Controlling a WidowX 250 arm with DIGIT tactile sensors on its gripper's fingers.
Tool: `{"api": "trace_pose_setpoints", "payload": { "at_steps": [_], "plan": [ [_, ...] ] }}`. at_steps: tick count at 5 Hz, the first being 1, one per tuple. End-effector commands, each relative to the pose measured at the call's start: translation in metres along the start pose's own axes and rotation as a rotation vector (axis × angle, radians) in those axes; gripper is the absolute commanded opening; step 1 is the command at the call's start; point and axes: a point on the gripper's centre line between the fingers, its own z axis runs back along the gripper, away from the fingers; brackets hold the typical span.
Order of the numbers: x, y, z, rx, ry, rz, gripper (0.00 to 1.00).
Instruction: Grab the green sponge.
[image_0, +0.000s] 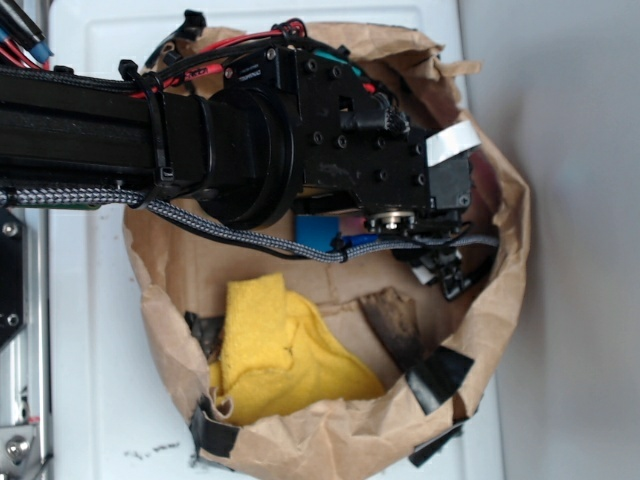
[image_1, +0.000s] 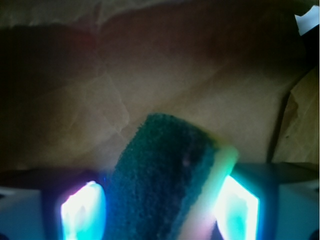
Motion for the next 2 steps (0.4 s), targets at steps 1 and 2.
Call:
{"api": "trace_pose_setpoints", "payload": {
  "at_steps": [1, 2],
  "plan": [
    [0.0075, 0.0020, 0.0030, 0.042, -0.108, 0.022, 0.00],
    [0.0060, 0.0034, 0.0083, 0.038, -0.110, 0.011, 0.00]
  ]
}}
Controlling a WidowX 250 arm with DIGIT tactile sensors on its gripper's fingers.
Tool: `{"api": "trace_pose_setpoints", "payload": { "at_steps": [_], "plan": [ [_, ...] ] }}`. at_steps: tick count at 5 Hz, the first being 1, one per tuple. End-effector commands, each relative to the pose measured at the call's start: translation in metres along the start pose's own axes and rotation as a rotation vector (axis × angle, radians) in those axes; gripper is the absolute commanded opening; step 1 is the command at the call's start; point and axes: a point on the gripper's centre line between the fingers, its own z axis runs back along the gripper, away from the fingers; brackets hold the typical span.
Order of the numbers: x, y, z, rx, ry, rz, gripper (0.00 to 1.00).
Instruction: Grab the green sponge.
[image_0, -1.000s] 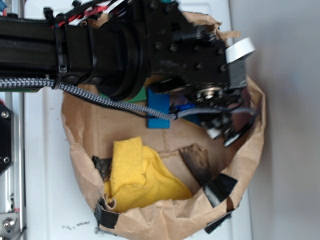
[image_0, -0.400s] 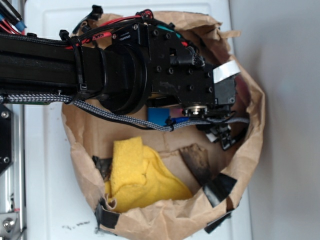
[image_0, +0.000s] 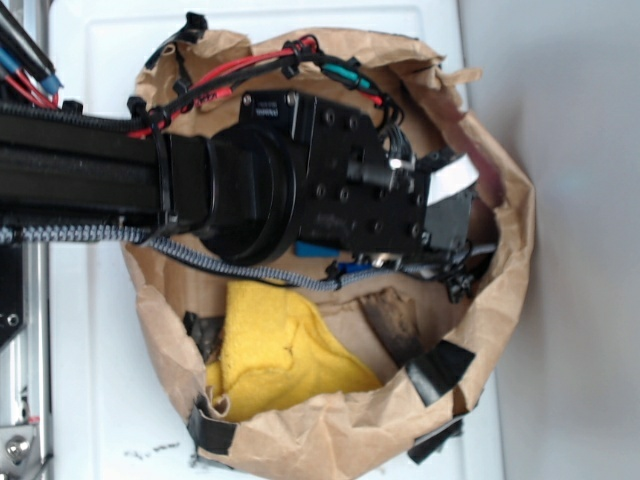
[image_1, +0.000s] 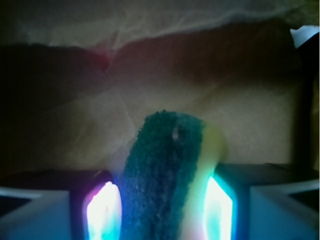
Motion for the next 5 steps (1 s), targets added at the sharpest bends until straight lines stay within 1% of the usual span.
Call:
{"api": "trace_pose_setpoints", "payload": {
  "at_steps": [1, 2, 3, 4, 5],
  "plan": [
    [0.014, 0.018, 0.054, -0.054, 0.022, -0.030, 0.00],
    [0.022, 0.036, 0.099, -0.095, 0.063, -0.044, 0.00],
    [0.019, 0.050, 0.116, -0.115, 0.061, -0.083, 0.00],
    [0.016, 0.053, 0.116, -0.135, 0.050, -0.090, 0.00],
    [0.012, 0.052, 0.113, -0.143, -0.001, -0.101, 0.00]
  ]
}}
